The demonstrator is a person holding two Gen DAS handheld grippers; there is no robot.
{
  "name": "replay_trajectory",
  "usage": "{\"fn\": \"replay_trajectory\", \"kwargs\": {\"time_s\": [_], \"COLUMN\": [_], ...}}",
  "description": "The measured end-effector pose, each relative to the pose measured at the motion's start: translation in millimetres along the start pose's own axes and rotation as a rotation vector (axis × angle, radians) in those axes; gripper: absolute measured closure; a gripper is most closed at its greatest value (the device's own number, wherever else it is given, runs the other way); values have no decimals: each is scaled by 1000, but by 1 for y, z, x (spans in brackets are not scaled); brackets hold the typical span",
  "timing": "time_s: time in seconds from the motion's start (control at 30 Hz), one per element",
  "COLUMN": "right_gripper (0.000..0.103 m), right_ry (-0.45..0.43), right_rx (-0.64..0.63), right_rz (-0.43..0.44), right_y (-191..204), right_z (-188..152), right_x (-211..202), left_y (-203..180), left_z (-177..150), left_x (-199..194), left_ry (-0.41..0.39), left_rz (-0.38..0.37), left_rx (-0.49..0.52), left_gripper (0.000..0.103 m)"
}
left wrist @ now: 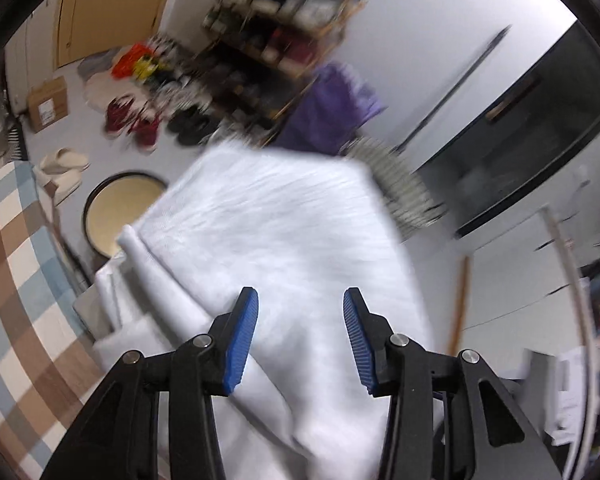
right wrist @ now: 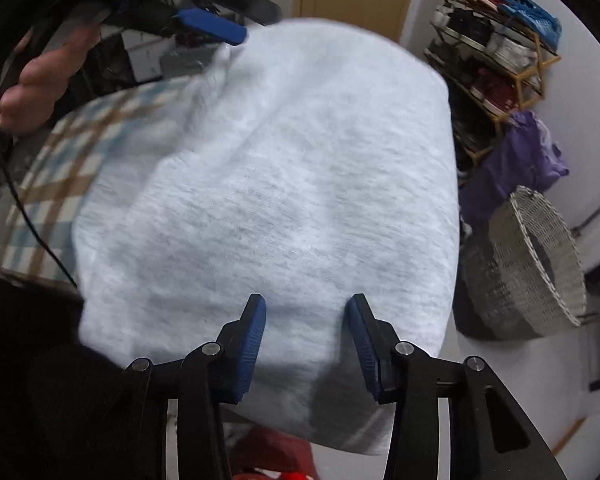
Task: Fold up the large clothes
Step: 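Lift the folded sweatshirt with both grippers and place it on the teal garment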
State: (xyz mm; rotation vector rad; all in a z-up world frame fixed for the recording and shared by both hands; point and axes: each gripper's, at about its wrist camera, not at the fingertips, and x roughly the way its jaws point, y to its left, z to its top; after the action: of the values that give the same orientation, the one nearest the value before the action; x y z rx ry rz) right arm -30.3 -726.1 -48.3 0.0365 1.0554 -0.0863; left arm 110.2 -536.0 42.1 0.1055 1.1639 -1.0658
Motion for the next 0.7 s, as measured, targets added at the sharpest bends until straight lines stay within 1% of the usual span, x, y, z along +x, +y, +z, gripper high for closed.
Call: {"fn": "replay_trajectory", "kwargs": {"time_s": [0.03, 0.07, 0.1, 0.13, 0.17, 0.23, 0.27, 0.3, 0.37, 0.4, 0.43, 0.47, 0.5, 0.53, 0.57, 0.6, 0.63, 0.67, 0.7], "right_gripper": [59, 59, 59, 59, 59, 59, 58, 58, 61, 67, 76, 78, 80, 79, 78, 78, 78, 81, 91], "right_ry": [-8, -13, -17, -24, -26, -28, -27, -21, -28, -57, -73, -81, -92, -82, -53, -2, 42, 79, 128], "right_rx": [20, 27, 21, 20, 22, 19, 11, -7, -22, 0, 31, 50, 55, 43, 37, 34, 40, 62, 111], "right_rz": [21, 38, 50, 60, 66, 76, 76, 72, 70, 129, 224, 289, 331, 322, 315, 310, 296, 292, 289], "right_y": [-4, -7, -7, -8, -7, -9, -7, -4, 0, -2, -8, -4, 0, 8, 14, 20, 23, 25, 25], "right_z": [1, 1, 1, 2, 4, 9, 11, 12, 16, 18, 21, 16, 14, 10, 7, 4, 0, -5, -11], "right_x": [-1, -1, 0, 3, 5, 8, 8, 3, -14, -26, -33, -39, -42, -39, -31, -18, -1, 15, 37], "left_y": [7, 16, 29, 44, 44, 50, 49, 49, 46, 40, 33, 22, 7, -6, -11, -19, -19, -16, -10], "left_z": [1, 0, -4, -9, -10, -14, -9, -8, -1, 1, 1, 2, -3, -11, -17, -25, -30, -32, -38], "left_x": [13, 14, 26, 28, 23, 24, 23, 18, 3, -5, -12, -9, -15, -19, -17, -14, -7, 4, 20], "left_ry": [28, 49, 58, 50, 39, 4, 5, 10, 10, 7, 4, 2, 3, 4, 4, 3, 11, 29, 64], "left_rz": [14, 22, 3, -15, -24, -39, -37, -42, -60, -69, -81, -97, -119, -118, -114, -93, -60, -38, -7], "left_rx": [-14, -33, -80, -129, -143, -115, -104, -110, -169, -175, -154, -122, -54, 4, 38, 70, 68, 59, 39], "left_gripper": [65, 65, 65, 66, 66, 66, 66, 67, 67, 67, 67, 67, 67, 67, 67, 67, 67, 67, 67]}}
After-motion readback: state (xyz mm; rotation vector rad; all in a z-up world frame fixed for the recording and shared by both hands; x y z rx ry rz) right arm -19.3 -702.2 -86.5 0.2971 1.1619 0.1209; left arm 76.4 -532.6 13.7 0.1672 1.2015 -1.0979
